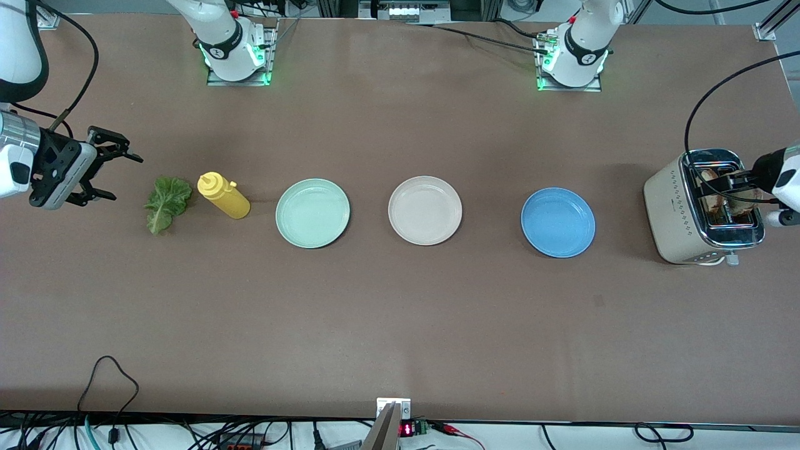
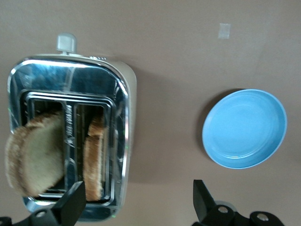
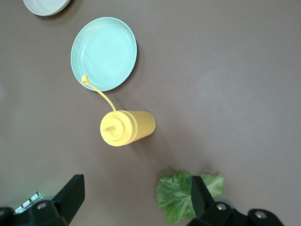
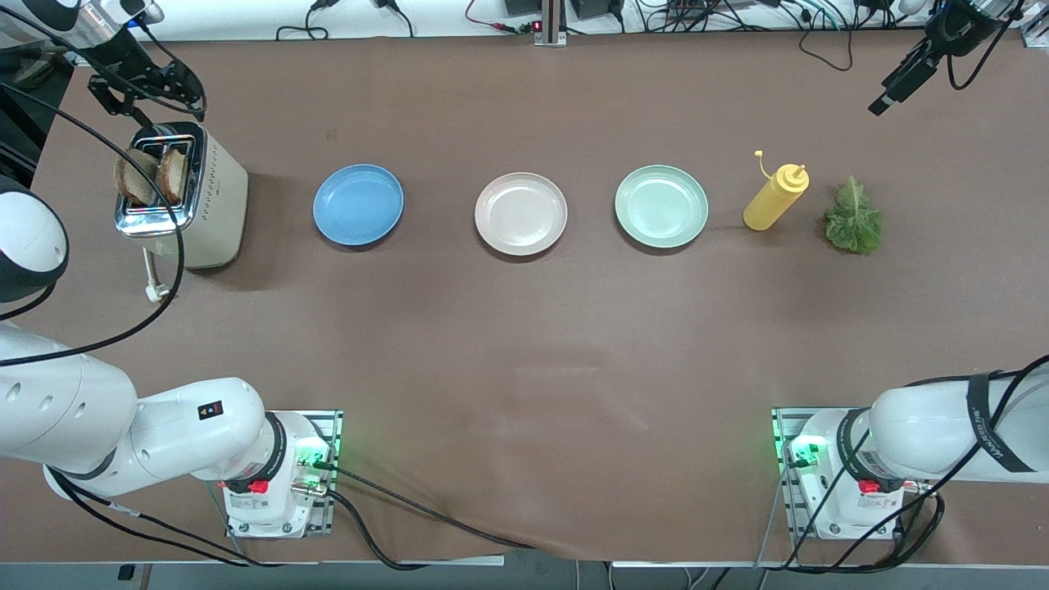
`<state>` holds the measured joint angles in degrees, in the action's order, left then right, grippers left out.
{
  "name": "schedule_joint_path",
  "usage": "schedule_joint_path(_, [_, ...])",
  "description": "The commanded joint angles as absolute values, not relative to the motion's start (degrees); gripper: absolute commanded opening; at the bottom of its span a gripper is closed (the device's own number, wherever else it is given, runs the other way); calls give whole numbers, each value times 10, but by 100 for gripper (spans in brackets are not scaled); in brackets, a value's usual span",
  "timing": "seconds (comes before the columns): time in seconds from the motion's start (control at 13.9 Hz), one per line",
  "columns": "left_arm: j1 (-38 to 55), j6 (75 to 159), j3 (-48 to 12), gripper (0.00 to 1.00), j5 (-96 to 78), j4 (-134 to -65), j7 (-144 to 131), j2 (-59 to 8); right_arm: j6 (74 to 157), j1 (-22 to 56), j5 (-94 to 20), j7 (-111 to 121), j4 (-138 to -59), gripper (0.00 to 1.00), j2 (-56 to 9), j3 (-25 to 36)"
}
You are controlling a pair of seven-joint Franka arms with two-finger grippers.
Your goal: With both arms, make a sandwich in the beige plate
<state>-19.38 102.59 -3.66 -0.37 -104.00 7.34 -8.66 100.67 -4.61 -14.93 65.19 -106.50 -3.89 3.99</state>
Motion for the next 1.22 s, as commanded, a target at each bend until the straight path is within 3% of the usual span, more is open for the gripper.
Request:
schedule_joint_path(0.0, [-203,1039,-40,100,22,-1039,115,-90,1012,-62,-156,661,-1083,100,-21,26])
schedule_joint_path(0.29, [-206,1039,-40,100,22,-1042,115,-90,1012,-62,-140,637,-1082,100,-20,27])
schedule_joint_path(0.79, [-206,1038,-40,100,23,-1042,121,-93,999,-55,-16,377,-1077,100,-3,-28])
schedule_joint_path(1.15, [-217,1047,-40,100,23,-1042,159,-104,959,-51,-1,232,-1053,100,-3,-34])
